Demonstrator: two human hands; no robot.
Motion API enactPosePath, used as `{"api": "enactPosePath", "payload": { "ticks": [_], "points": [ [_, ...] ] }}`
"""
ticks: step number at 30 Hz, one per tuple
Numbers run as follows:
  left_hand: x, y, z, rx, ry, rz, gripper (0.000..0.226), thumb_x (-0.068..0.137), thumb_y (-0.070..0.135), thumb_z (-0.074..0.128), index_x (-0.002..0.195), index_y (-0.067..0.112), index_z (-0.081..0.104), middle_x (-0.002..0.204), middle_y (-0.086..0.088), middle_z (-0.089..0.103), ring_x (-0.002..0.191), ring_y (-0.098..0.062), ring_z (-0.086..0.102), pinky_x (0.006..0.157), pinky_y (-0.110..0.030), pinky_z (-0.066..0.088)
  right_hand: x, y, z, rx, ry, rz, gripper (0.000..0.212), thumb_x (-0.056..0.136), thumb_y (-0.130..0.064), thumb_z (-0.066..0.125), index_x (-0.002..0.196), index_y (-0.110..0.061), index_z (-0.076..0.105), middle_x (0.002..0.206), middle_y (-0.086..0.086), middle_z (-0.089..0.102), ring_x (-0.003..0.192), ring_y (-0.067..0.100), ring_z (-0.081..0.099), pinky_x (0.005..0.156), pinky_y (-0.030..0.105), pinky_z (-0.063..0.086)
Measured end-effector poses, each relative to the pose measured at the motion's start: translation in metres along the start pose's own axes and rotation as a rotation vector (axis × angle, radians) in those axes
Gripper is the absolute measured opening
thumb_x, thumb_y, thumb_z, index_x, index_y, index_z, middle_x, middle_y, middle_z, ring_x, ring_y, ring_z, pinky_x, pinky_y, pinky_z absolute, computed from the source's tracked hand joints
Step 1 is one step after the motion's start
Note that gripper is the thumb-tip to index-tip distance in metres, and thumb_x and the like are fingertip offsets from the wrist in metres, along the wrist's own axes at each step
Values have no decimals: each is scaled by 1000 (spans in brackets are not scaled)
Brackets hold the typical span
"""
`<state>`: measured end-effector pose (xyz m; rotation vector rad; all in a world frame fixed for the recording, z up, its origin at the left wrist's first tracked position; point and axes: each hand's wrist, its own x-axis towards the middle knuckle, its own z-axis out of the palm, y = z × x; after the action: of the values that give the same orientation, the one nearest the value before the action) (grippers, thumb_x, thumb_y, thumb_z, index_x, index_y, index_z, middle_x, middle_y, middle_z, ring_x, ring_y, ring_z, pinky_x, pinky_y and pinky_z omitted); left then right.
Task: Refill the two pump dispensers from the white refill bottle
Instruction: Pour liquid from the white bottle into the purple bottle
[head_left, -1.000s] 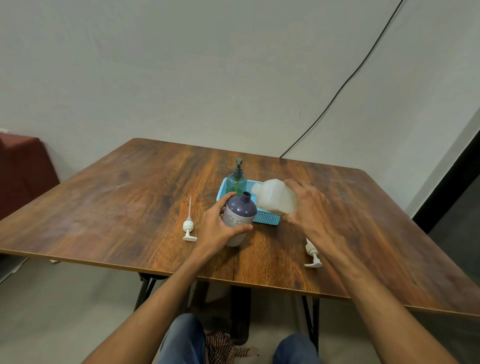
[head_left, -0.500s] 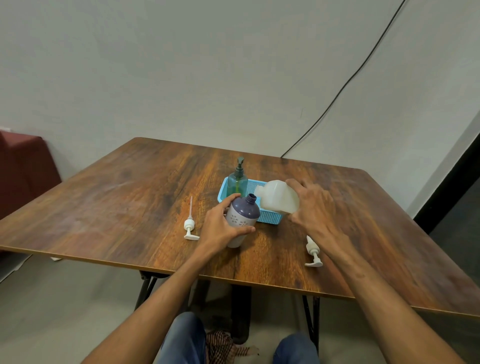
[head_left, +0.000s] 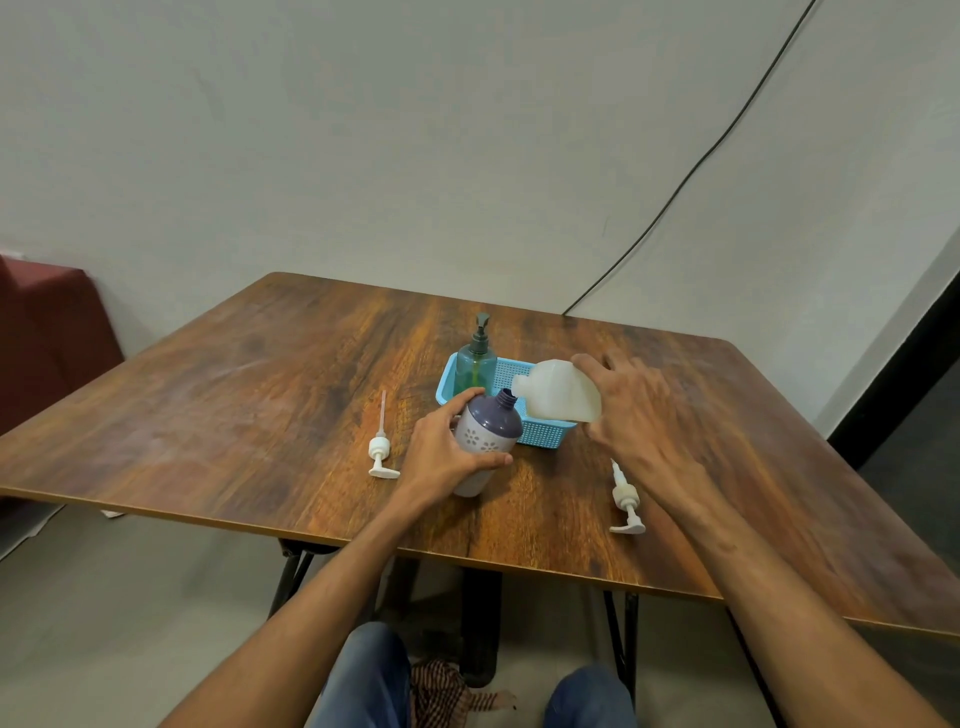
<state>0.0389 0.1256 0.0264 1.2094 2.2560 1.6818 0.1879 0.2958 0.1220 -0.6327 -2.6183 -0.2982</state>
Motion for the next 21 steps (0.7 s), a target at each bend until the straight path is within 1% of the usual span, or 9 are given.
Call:
{"api": "enactPosePath", "payload": {
  "ticks": [2, 4, 8, 9, 13, 21],
  "points": [
    [0, 0, -1, 4, -4, 0, 96, 61, 44, 92, 144, 24, 49, 131, 8, 59, 114, -8, 56, 98, -33, 53, 0, -1, -2, -9, -4, -2, 72, 73, -29, 83, 137, -26, 49, 121, 9, 56, 101, 29, 56, 81, 39, 47],
    [0, 1, -1, 8, -7, 2, 96, 62, 43, 92, 144, 23, 49, 133, 6, 59, 115, -8, 55, 99, -33, 53, 0, -1, -5, -18, -3, -7, 71, 74, -30, 82, 137, -26, 49, 120, 9, 56, 101, 29, 56, 81, 39, 47],
    [0, 4, -2, 4, -6, 13, 95, 63, 40, 93, 144, 21, 49, 134, 6, 58, 112, -3, 54, 94, -21, 49, 1, -1, -11, -20, -11, -16, 71, 75, -32, 81, 138, -25, 49, 122, 9, 55, 103, 30, 56, 83, 40, 46],
    [0, 5, -2, 3, -6, 14, 95, 63, 40, 93, 144, 20, 49, 134, 6, 58, 112, -3, 54, 93, -20, 49, 1, -1, -11, -24, -10, -19, 71, 75, -31, 81, 138, -25, 49, 122, 9, 55, 103, 30, 56, 83, 40, 45],
    [1, 6, -2, 4, -12, 14, 96, 62, 41, 93, 145, 21, 48, 134, 5, 59, 115, -6, 56, 96, -27, 52, 2, 0, -13, -37, -15, -22, 73, 74, -30, 83, 139, -25, 49, 122, 10, 56, 104, 31, 56, 85, 40, 45],
    [2, 7, -2, 18, -17, 13, 95, 62, 39, 93, 145, 20, 49, 136, 3, 59, 118, -9, 56, 100, -32, 52, 3, 1, -16, -52, -36, -31, 75, 76, -32, 82, 141, -25, 46, 128, 10, 53, 110, 30, 54, 91, 39, 43]
  ]
}}
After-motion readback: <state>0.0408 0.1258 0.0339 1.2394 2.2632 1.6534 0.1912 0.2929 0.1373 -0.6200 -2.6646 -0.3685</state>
